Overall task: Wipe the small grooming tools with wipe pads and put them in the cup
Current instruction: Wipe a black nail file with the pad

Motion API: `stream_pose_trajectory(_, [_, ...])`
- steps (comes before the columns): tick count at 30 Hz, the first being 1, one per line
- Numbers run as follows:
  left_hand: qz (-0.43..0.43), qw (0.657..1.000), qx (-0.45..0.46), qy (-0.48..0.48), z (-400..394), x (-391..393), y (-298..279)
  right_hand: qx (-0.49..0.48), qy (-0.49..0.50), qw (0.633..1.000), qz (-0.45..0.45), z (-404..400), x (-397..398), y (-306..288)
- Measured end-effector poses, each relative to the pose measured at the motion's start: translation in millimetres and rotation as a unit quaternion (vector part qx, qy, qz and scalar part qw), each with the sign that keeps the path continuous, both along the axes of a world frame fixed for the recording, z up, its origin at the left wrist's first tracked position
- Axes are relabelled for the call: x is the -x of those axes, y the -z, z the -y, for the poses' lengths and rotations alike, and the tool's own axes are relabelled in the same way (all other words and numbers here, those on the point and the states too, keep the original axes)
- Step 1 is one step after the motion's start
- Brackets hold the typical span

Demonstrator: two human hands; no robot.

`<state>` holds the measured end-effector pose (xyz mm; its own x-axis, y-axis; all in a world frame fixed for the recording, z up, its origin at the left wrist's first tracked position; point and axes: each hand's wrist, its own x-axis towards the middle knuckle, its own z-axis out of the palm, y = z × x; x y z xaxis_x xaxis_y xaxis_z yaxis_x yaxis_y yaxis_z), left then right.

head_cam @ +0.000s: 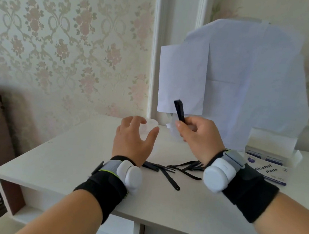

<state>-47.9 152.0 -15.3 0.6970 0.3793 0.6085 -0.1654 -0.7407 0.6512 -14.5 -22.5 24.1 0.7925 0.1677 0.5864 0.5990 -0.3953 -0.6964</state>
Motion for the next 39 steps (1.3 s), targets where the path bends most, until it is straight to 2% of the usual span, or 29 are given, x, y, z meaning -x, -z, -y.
stream_pose_trajectory(3, [-0.004,0.999,0.013,0.042,6,-3,2,-0.061,0.016,0.998,-0.012,-22,-5,-3])
stream_pose_trajectory(7, [0.011,0.995,0.057,0.083,14,-6,-1,-0.074,0.056,0.996,-0.01,-37,-9,12])
stream_pose_trajectory(16, [0.033,0.98,0.16,0.111,16,-8,-6,-0.107,0.054,0.988,-0.101,-20,-16,17])
stream_pose_trajectory(21, [0.03,0.976,0.173,0.132,17,-6,-7,-0.024,0.062,0.992,-0.109,-15,-19,25])
stream_pose_trajectory(27, [0.023,0.97,0.197,0.14,18,-5,-9,-0.012,0.018,0.994,-0.109,-15,-21,25])
stream_pose_trajectory(32, [0.021,0.969,0.199,0.144,19,-4,-10,0.061,0.001,0.994,-0.085,-12,-12,18])
stream_pose_trajectory(39, [0.039,0.959,0.221,0.175,16,-9,-5,0.102,-0.037,0.99,-0.094,-22,-11,23])
